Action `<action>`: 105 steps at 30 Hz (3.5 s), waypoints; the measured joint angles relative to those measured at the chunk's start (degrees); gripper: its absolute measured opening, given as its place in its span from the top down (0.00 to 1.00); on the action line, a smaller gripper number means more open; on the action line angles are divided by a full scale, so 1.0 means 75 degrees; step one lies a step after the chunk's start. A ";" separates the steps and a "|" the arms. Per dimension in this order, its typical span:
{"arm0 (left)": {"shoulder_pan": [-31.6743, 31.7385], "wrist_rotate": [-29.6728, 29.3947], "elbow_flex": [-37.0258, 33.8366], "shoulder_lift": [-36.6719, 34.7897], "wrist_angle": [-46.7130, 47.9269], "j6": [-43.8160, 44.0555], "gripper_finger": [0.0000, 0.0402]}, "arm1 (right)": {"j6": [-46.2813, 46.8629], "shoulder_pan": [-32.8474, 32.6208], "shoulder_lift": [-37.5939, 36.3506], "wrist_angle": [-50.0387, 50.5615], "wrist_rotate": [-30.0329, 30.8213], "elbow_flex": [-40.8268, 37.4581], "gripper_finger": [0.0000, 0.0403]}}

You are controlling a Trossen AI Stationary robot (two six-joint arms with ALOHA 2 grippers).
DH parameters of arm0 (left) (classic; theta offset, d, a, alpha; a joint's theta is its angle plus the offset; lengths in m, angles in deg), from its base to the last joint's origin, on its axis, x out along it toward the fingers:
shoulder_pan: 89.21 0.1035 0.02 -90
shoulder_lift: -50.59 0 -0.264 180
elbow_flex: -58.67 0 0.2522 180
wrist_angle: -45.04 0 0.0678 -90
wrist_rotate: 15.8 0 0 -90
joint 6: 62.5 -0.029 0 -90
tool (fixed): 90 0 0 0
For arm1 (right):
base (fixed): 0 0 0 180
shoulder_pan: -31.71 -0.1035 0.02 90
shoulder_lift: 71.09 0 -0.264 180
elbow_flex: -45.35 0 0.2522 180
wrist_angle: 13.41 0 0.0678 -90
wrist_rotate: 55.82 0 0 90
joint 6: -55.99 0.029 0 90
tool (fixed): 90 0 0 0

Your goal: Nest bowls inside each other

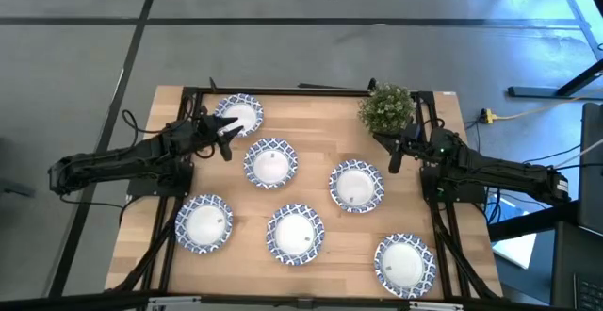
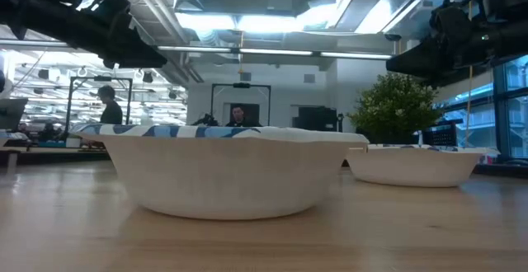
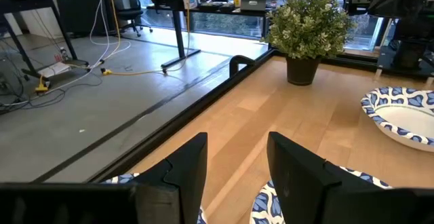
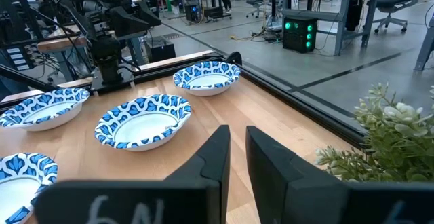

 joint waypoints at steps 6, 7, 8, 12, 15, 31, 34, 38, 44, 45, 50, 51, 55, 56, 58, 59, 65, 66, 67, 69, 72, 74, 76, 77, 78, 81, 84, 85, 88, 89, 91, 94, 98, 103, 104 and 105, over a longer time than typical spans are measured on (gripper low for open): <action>0.0000 -0.0001 0.0000 -0.0002 0.0002 -0.0002 0.63 | -0.0015 -0.0001 0.0003 -0.0002 -0.0002 0.0000 0.87; 0.0000 -0.0002 0.0000 0.0000 0.0002 0.0000 0.63 | -0.0015 0.0001 0.0000 -0.0002 0.0001 0.0000 0.87; 0.0000 0.0000 0.0000 0.0000 0.0003 0.0000 0.63 | -0.0015 -0.0001 0.0001 -0.0002 0.0001 0.0000 0.87; 0.0000 0.0000 0.0000 -0.0003 0.0000 -0.0002 0.63 | 0.0002 -0.0001 0.0003 -0.0018 0.0001 0.0000 0.87; 0.0000 0.0000 0.0000 -0.0002 0.0001 0.0000 0.63 | -0.0026 -0.0002 0.0000 -0.0074 0.0001 0.0000 0.87; 0.0000 -0.0002 0.0000 -0.0001 0.0003 0.0000 0.63 | 0.0207 0.0001 0.0000 -0.0251 0.0440 0.0000 0.87; 0.0000 -0.0003 0.0000 -0.0003 0.0003 -0.0003 0.63 | 0.0207 0.0000 -0.0001 -0.0448 0.0519 0.0000 0.87; 0.0000 -0.0001 0.0000 -0.0003 0.0000 -0.0003 0.63 | 0.0284 0.0000 0.0003 -0.0854 0.0520 0.0000 0.87; 0.0000 -0.0002 0.0000 0.0000 -0.0038 0.0000 0.63 | 0.0426 0.0001 0.0000 -0.1511 0.0499 0.0000 0.87; 0.0000 0.0000 0.0000 -0.0003 -0.0061 0.0000 0.63 | 0.0412 -0.0002 0.0000 -0.1533 0.0487 0.0000 0.87; 0.0000 -0.0001 0.0000 -0.0003 -0.0061 -0.0002 0.63 | 0.0382 0.0001 0.0003 -0.1422 -0.0187 0.0000 0.87; 0.0000 -0.0002 0.0000 -0.0003 -0.0061 -0.0001 0.63 | 0.0383 0.0001 0.0003 -0.1423 -0.0420 0.0000 0.87; 0.0000 0.0000 0.0000 -0.0003 -0.0061 -0.0002 0.63 | 0.0637 -0.0002 0.0005 -0.1010 -0.0865 0.0088 0.87; 0.0000 -0.0003 0.0000 -0.0003 -0.0061 0.0000 0.63 | 0.0730 0.0000 0.0008 -0.0819 -0.0864 0.0174 0.87; 0.0000 -0.0003 0.0000 -0.0002 -0.0061 0.0000 0.63 | 0.0809 0.0001 0.0017 -0.0552 -0.0863 0.0360 0.87; 0.0000 0.0000 0.0000 -0.0003 -0.0058 0.0000 0.63 | 0.0731 0.0001 0.0017 -0.0453 -0.0860 0.0444 0.87; 0.0000 -0.0001 0.0000 -0.0003 -0.0058 -0.0003 0.63 | 0.0062 0.0001 0.0015 -0.0684 -0.0752 0.0739 0.87; 0.0000 -0.0002 0.0000 -0.0003 -0.0058 0.0000 0.63 | 0.0022 -0.0002 0.0015 -0.0758 -0.0751 0.0749 0.87; 0.0000 -0.0001 0.0000 -0.0003 -0.0058 0.0000 0.63 | 0.0019 -0.0002 0.0015 -0.0811 -0.0751 0.0749 0.87; 0.0000 -0.0003 0.0000 -0.0003 -0.0058 0.0000 0.63 | 0.0051 0.0001 0.0015 -0.0811 -0.0751 0.0749 0.87; 0.0000 -0.0002 0.0000 -0.0003 -0.0058 -0.0001 0.63 | 0.0498 -0.0002 0.0020 -0.0778 -0.0748 0.0749 0.87; 0.0000 -0.0001 0.0000 -0.0003 -0.0058 -0.0001 0.63 | 0.0612 0.0001 0.0019 -0.0722 -0.0745 0.0749 0.87; 0.0000 -0.0001 0.0000 -0.0003 -0.0058 -0.0001 0.63 | 0.0493 -0.0001 0.0018 -0.0621 -0.0743 0.0749 0.87; 0.0000 -0.0003 0.0000 -0.0002 -0.0058 -0.0002 0.63 | 0.0399 0.0001 0.0020 -0.0545 -0.0742 0.0749 0.87; 0.0000 0.0000 0.0000 -0.0003 -0.0058 -0.0003 0.63 | 0.0348 -0.0002 0.0017 -0.0446 -0.0744 0.0749 0.87; 0.0000 0.0000 0.0000 -0.0003 -0.0057 -0.0002 0.63 | 0.0201 0.0001 0.0020 -0.0079 -0.0743 0.0749 0.86; 0.0000 -0.0001 0.0000 -0.0003 -0.0058 -0.0001 0.63 | 0.0213 -0.0001 0.0018 0.0240 -0.0675 0.0749 0.82; 0.0000 0.0000 0.0000 -0.0003 -0.0058 -0.0002 0.63 | 0.0216 0.0001 0.0020 0.0323 -0.0616 0.0749 0.79; 0.0000 0.0000 0.0000 0.0000 -0.0058 -0.0003 0.63 | 0.0207 0.0001 0.0020 0.0453 -0.0597 0.0749 0.70; 0.0000 -0.0001 0.0000 -0.0003 -0.0058 -0.0002 0.63 | 0.0207 -0.0002 0.0020 0.0465 -0.0597 0.0749 0.66; 0.0000 0.0000 0.0000 -0.0001 -0.0058 -0.0001 0.63 | 0.0198 0.0001 0.0027 0.0471 -0.0600 0.0749 0.57; 0.0000 -0.0001 0.0000 0.0000 -0.0058 0.0000 0.63 | 0.0402 -0.0002 0.0063 0.0469 -0.0602 0.0749 0.44; 0.0000 0.0000 0.0000 -0.0003 -0.0058 0.0000 0.63 | 0.1309 0.0000 0.0061 0.0411 -0.1073 0.0749 0.33; 0.0000 -0.0003 0.0000 -0.0003 -0.0058 -0.0002 0.63 | 0.1789 -0.0005 0.0061 0.0410 -0.1807 0.0749 0.29; 0.0000 -0.0001 0.0000 -0.0002 -0.0058 0.0000 0.63 | 0.1854 -0.0005 0.0074 0.0437 -0.1805 0.0749 0.29; 0.0000 -0.0003 0.0000 -0.0001 -0.0058 0.0000 0.63 | 0.1873 -0.0005 0.0112 0.0512 -0.1804 0.0750 0.29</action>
